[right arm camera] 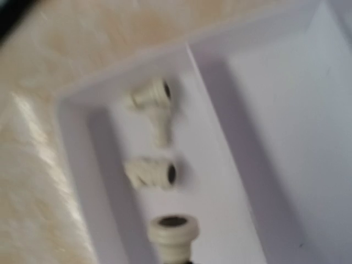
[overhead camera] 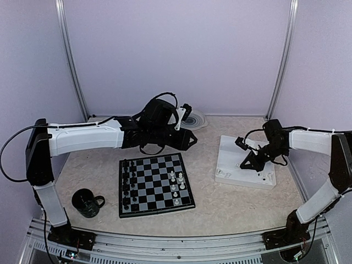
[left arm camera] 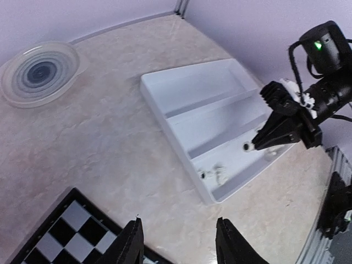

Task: Set up the chess pieces on the board
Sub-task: Place the pawn on e2, then pass from the right arm to the left

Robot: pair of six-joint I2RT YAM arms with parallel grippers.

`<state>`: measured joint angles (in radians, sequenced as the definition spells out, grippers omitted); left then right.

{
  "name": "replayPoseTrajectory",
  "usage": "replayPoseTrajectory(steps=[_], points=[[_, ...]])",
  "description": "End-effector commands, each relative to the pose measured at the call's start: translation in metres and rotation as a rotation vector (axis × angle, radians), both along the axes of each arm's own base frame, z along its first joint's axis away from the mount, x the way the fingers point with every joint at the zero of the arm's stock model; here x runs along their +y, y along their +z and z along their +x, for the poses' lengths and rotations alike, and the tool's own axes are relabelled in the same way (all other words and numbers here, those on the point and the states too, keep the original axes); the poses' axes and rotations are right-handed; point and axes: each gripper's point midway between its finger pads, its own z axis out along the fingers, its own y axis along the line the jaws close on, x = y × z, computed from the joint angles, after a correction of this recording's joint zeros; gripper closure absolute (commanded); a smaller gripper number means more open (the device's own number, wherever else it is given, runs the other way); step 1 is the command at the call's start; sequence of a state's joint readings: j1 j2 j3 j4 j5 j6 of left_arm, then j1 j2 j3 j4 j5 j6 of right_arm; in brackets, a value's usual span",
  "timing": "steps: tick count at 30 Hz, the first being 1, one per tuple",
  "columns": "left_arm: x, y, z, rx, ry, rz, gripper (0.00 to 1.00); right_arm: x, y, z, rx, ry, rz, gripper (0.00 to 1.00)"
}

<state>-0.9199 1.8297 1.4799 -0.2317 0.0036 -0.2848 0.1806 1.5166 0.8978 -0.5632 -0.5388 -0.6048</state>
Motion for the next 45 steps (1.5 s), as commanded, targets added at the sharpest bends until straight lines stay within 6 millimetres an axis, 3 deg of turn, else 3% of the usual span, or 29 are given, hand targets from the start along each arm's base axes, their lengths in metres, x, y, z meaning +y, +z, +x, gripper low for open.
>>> replayPoseTrajectory(steps=[1, 7, 13, 20, 30, 42, 45], points=[[-0.055, 0.021, -0.017, 0.079, -0.123, -0.256, 0.54, 0.018, 0.048, -0.003, -0.033, 0.05, 0.101, 0.96], [-0.096, 0.013, -0.027, 0.17, -0.224, -0.372, 0.54, 0.04, 0.097, -0.008, -0.054, 0.121, 0.198, 0.96], [-0.114, 0.003, -0.036, 0.229, -0.289, -0.402, 0.54, 0.058, 0.117, -0.014, -0.053, 0.178, 0.229, 0.95], [-0.12, -0.003, -0.041, 0.26, -0.319, -0.418, 0.54, 0.076, 0.122, -0.025, -0.047, 0.237, 0.231, 0.95], [-0.127, -0.006, -0.045, 0.278, -0.353, -0.418, 0.58, 0.084, 0.125, -0.03, -0.042, 0.266, 0.229, 0.95], [-0.127, -0.005, -0.048, 0.278, -0.377, -0.426, 0.84, 0.085, 0.123, -0.031, -0.04, 0.27, 0.224, 0.95], [-0.126, -0.004, -0.049, 0.275, -0.377, -0.433, 0.89, 0.086, 0.127, -0.031, -0.042, 0.272, 0.233, 0.91]])
